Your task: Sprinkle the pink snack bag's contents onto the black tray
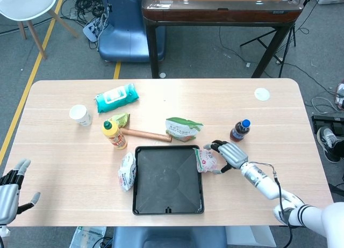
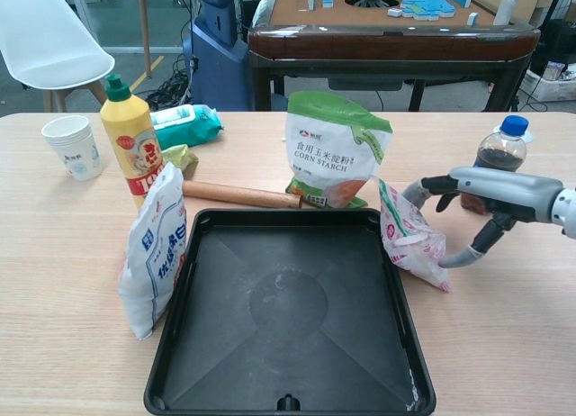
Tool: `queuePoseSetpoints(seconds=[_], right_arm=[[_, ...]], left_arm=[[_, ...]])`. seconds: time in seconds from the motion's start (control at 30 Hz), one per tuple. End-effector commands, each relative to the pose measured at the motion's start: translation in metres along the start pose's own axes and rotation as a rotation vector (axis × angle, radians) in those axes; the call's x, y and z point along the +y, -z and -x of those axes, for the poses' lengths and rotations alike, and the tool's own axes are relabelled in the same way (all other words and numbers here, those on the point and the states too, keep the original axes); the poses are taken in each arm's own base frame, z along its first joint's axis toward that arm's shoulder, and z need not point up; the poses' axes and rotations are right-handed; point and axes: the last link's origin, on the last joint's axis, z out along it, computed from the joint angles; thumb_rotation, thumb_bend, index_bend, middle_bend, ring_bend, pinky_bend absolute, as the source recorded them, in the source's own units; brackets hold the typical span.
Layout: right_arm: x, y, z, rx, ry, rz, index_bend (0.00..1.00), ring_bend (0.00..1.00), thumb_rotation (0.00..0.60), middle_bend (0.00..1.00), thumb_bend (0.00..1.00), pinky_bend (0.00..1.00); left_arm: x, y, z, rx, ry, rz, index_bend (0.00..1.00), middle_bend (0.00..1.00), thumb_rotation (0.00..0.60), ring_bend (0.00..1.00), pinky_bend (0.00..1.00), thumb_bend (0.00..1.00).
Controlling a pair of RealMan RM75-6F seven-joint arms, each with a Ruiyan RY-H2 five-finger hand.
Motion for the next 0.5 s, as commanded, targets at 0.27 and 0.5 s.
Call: queuePoseSetpoints(seconds=[0.27, 0.5], right_arm=[[-0.003, -0.010, 0.006, 0.008, -0.018, -0.003, 0.21, 0.14, 0.596, 0.27, 0.00, 0.22], [-0.003, -0.010, 0.013, 0.003, -0.018, -0.005, 0.21, 0.14, 0.596, 0.27, 0.00, 0.22]], left_arm=[[-0.001, 0.001, 0.000, -0.002, -0.001, -0.005, 0.08, 0.10, 0.600, 0.16, 0.22, 0.23], [-0.003, 0.002, 0.001, -0.007, 0.003, -0.010, 0.08, 0.10, 0.600, 0.16, 0.22, 0.23]])
